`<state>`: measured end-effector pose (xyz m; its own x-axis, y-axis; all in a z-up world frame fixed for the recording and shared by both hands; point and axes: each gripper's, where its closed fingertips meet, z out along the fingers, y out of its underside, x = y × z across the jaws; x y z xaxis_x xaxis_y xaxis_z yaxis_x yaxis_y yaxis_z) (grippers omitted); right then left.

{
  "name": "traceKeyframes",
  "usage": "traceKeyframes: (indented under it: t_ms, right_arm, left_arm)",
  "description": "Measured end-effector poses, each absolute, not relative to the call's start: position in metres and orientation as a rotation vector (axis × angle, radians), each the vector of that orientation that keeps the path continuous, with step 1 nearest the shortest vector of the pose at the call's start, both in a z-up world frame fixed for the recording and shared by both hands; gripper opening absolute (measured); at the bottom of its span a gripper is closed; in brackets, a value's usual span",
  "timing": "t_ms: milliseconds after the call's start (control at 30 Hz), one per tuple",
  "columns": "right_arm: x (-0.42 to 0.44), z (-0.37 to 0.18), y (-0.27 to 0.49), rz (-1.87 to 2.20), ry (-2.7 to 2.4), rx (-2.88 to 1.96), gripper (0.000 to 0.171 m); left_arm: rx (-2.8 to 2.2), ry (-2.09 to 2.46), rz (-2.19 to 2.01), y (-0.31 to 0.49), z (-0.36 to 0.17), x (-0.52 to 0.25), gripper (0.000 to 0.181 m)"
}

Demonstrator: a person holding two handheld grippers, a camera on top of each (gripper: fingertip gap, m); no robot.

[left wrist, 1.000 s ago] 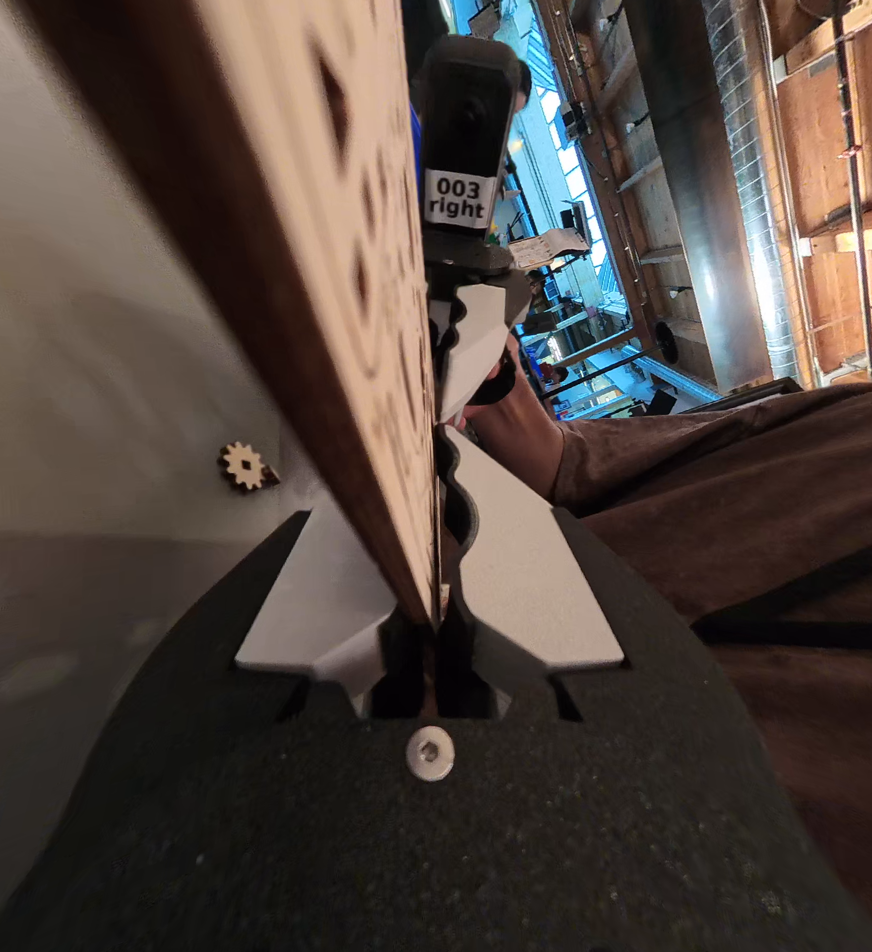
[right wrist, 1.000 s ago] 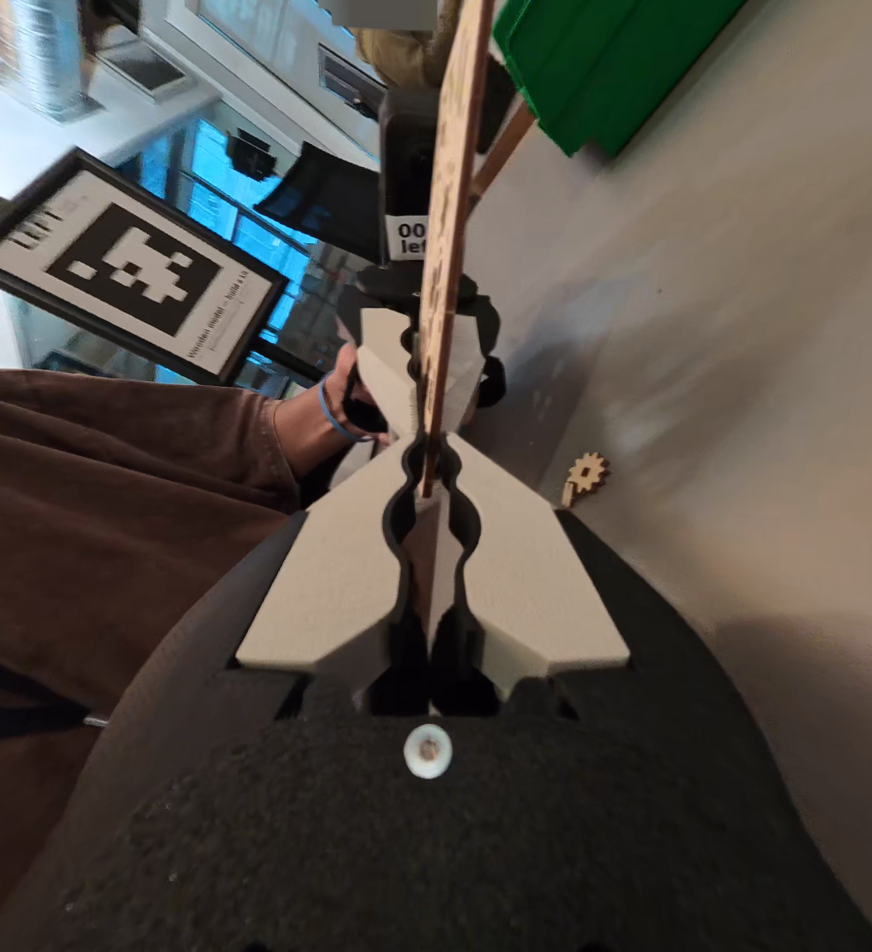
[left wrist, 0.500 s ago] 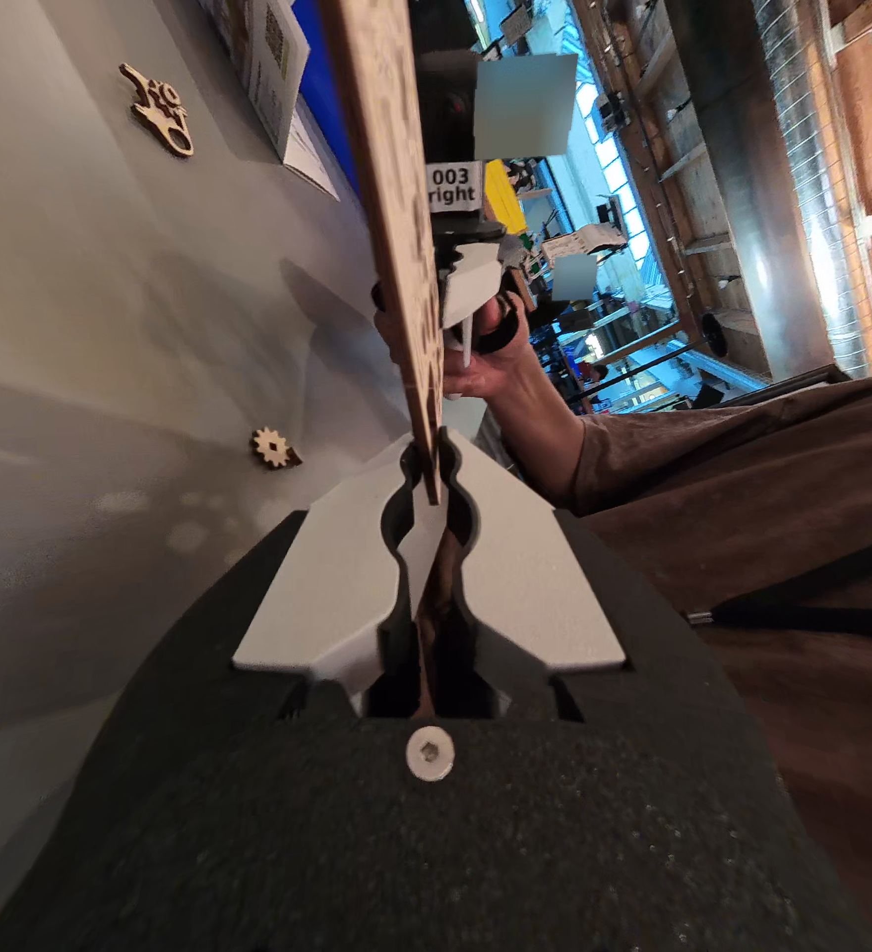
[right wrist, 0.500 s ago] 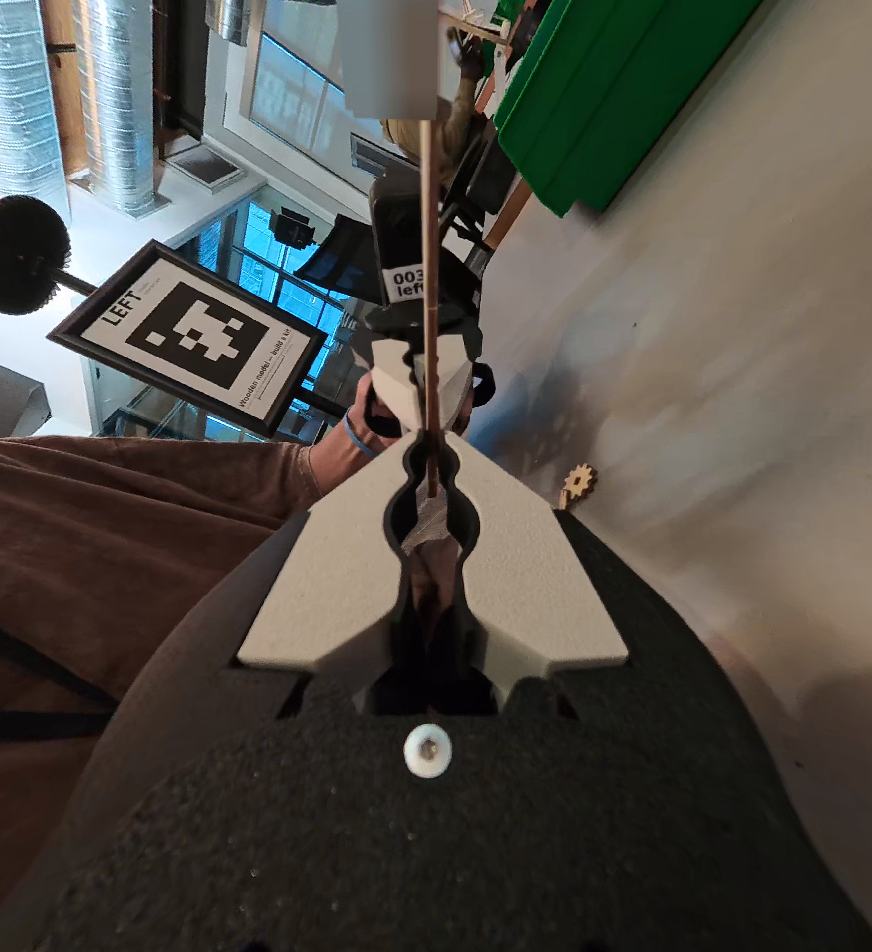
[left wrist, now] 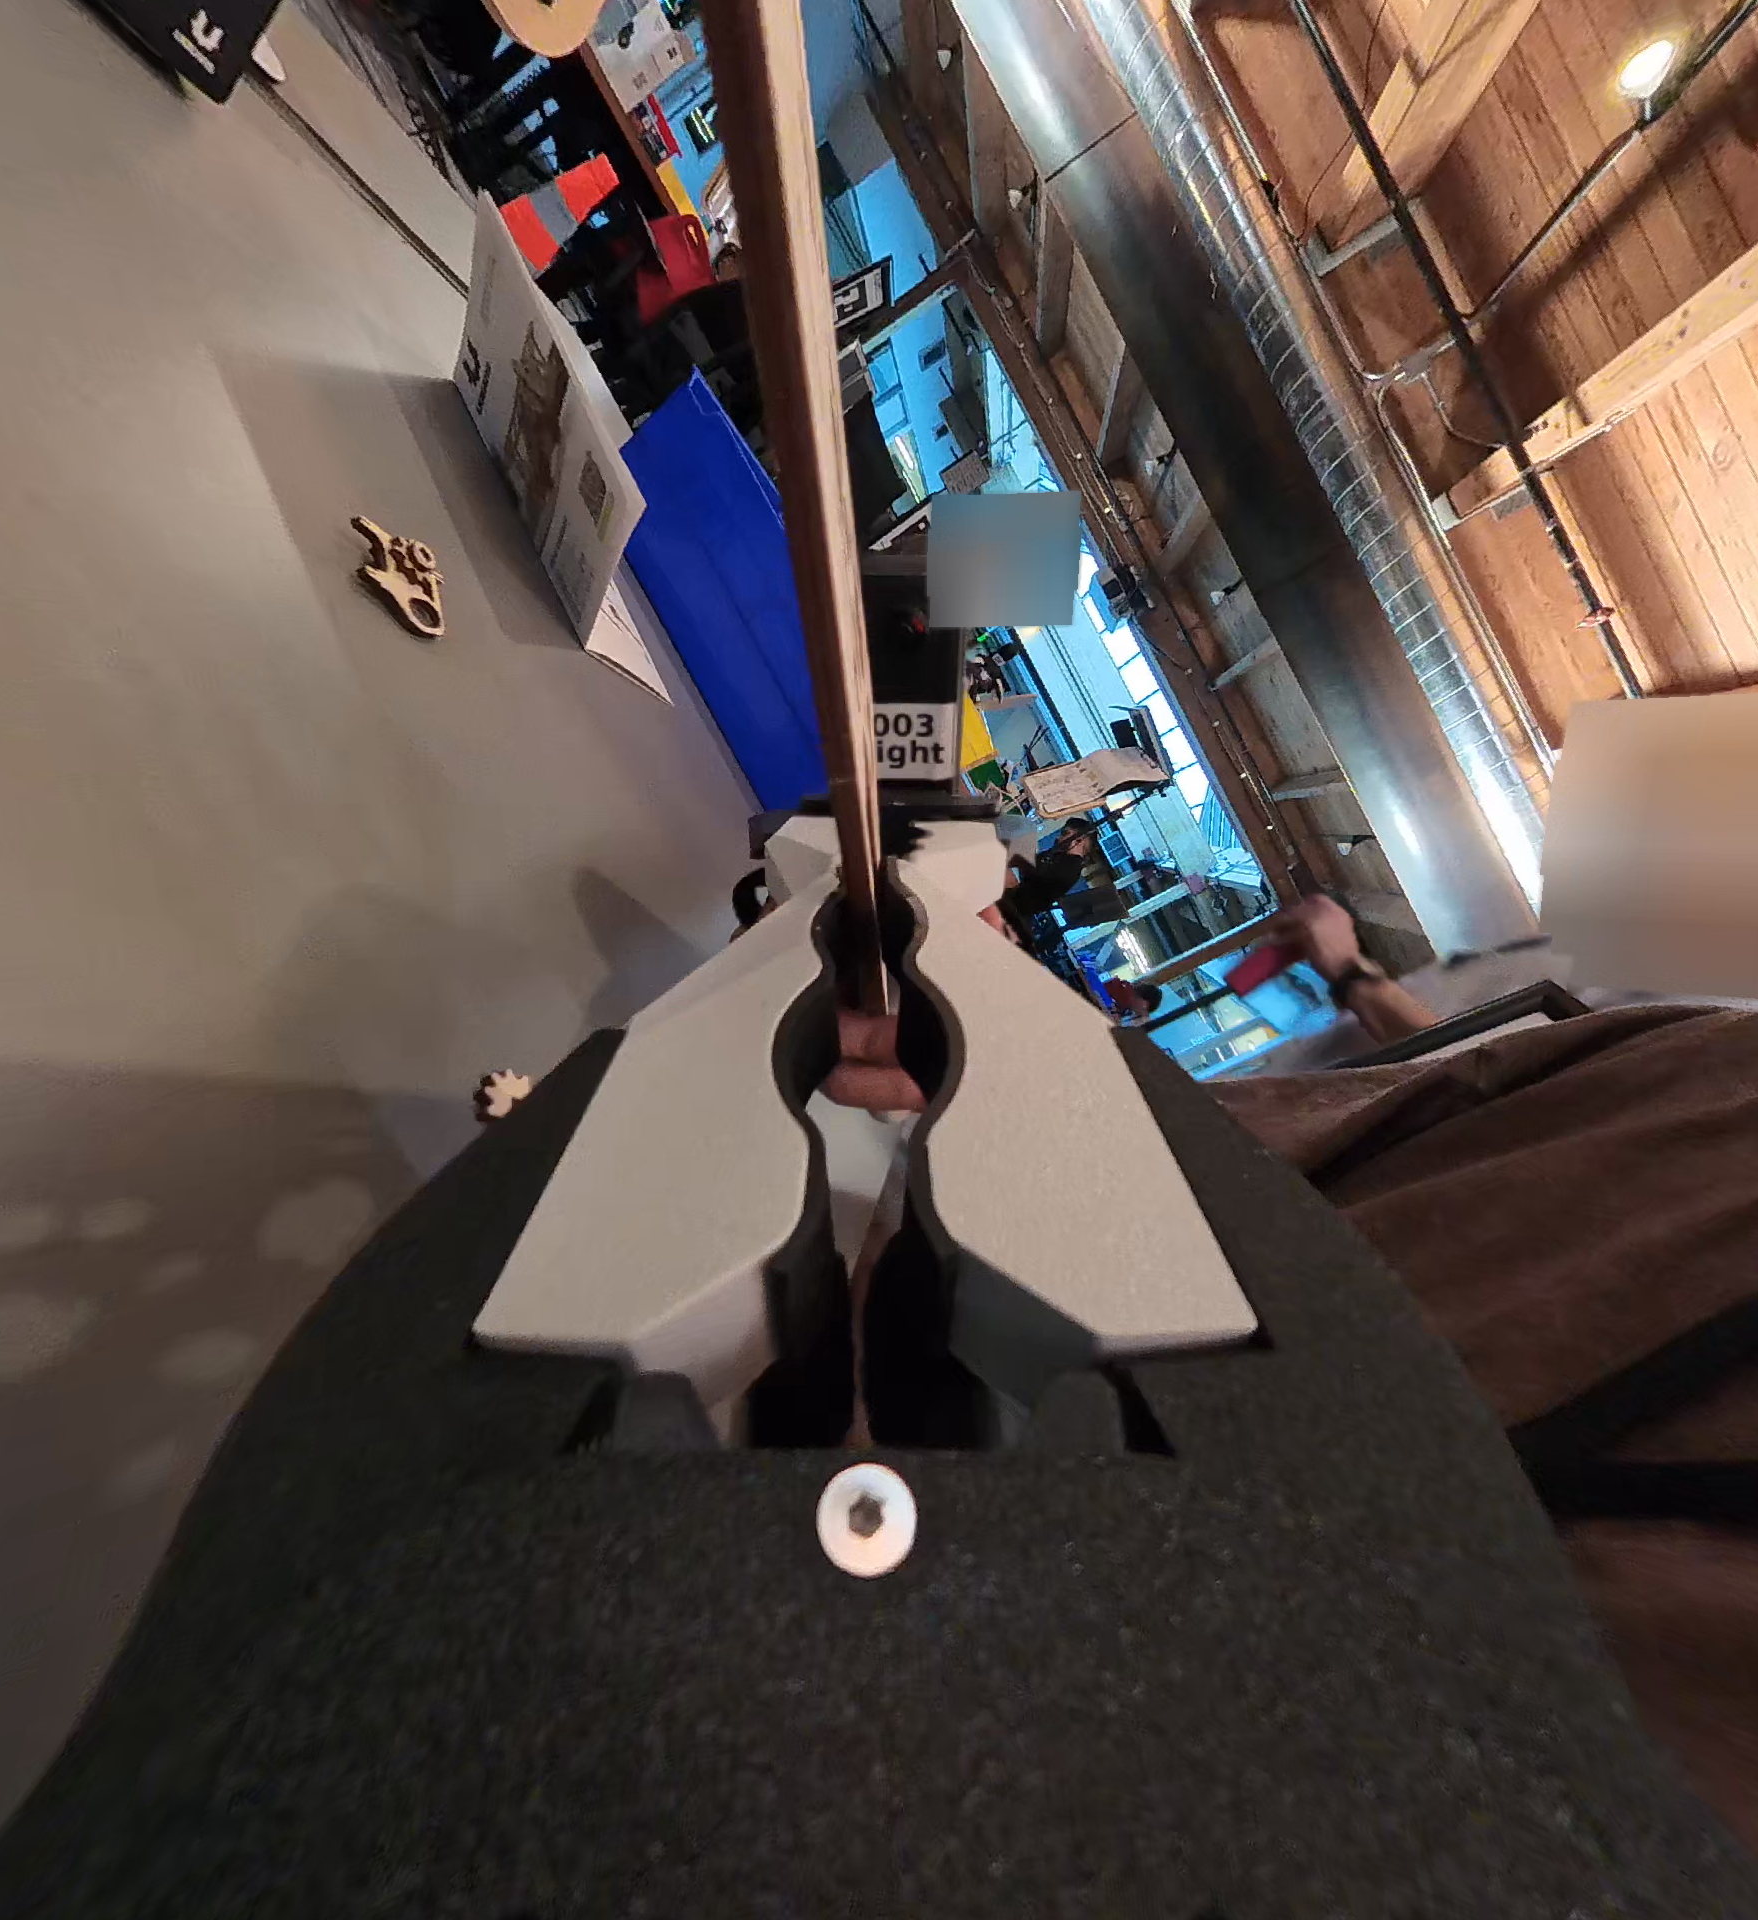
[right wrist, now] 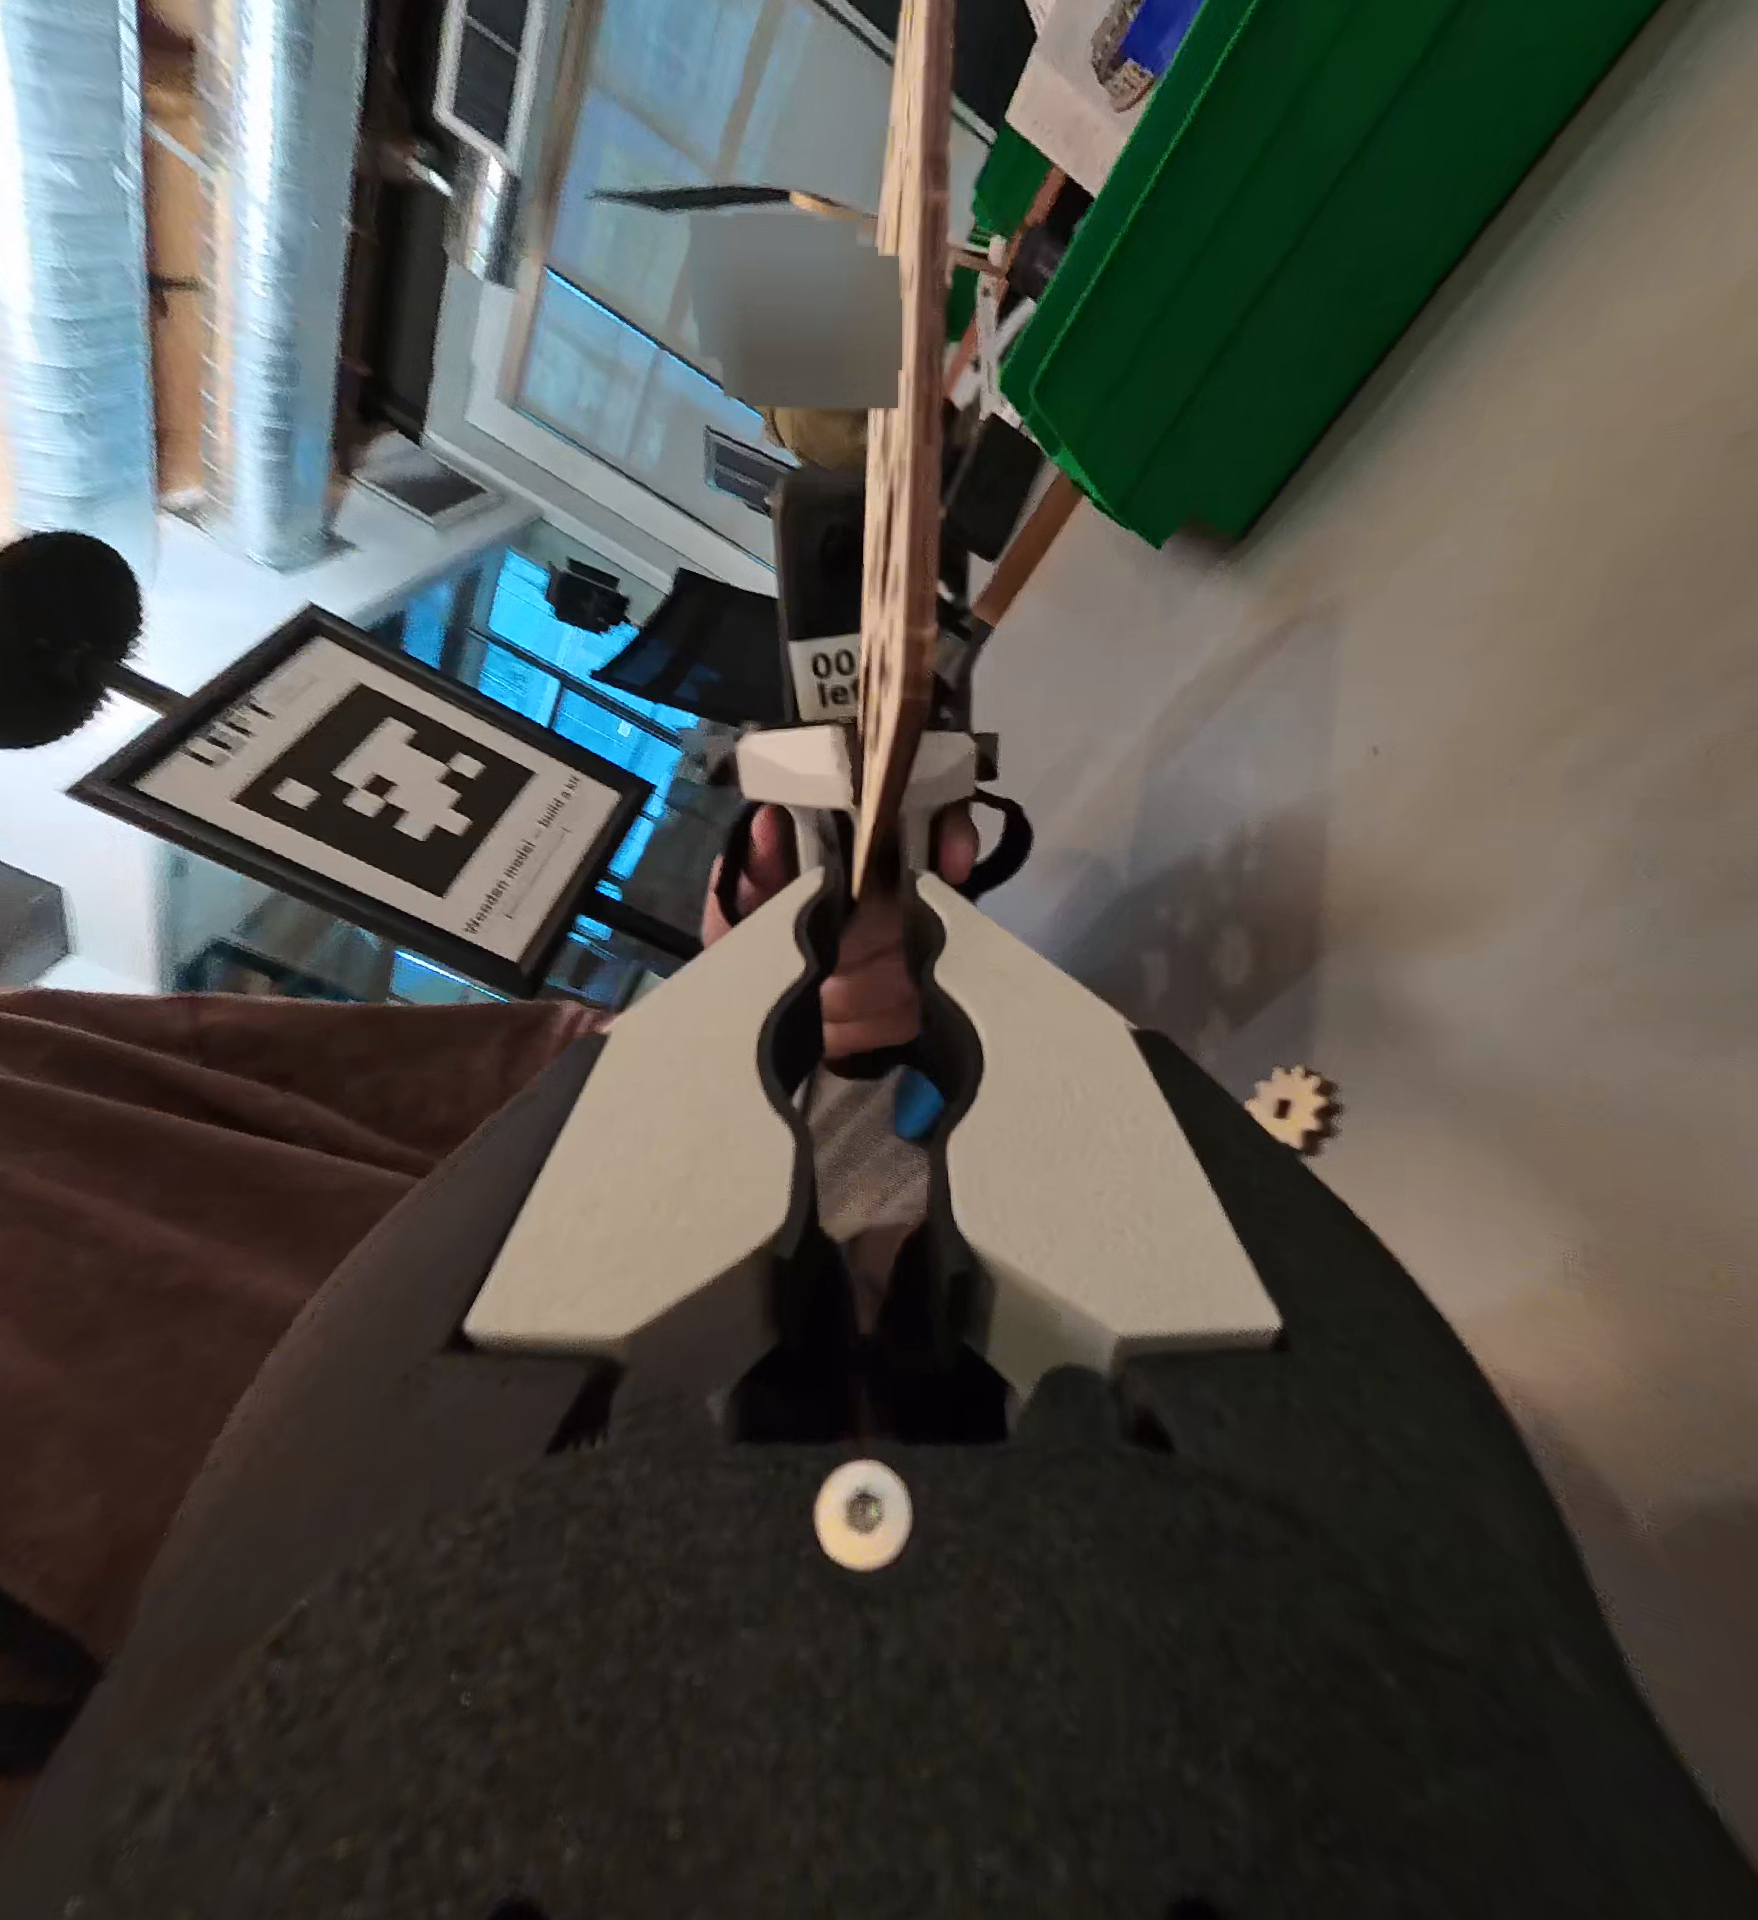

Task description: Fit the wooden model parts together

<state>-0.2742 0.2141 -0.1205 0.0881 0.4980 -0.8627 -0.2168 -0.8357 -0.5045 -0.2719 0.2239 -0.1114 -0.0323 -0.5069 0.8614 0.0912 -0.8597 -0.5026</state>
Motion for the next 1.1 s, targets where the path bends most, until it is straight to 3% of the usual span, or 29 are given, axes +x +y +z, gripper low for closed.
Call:
traceKeyframes:
  t_ms: [400, 733, 967, 1067, 1100]
  right_arm:
    - [-0.272, -0.13, 0.218, 1.811, -0.191, -1.892, 0.004]
    - [-0.267, -0.157, 0.221, 1.465, -0.289, -2.072, 0.008]
    - [-0.257, -0.142, 0.201, 1.921, -0.365, -2.028, 0.003]
    - [-0.246, -0.147, 0.187, 1.969, -0.497, -2.109, 0.003]
    - [-0.242, -0.15, 0.178, 1.98, -0.581, -2.147, 0.003]
  left_arm:
    - [-1.896, 0.479, -1.874, 0.22, -0.123, -0.263, 0.001]
    - [-2.003, 0.501, -1.718, 0.22, -0.146, -0.26, 0.004]
    - [-1.984, 0.588, -1.904, 0.205, -0.137, -0.256, 0.004]
    - [-2.004, 0.6, -1.88, 0.213, -0.138, -0.27, 0.026]
    - [-2.009, 0.59, -1.907, 0.214, -0.138, -0.276, 0.026]
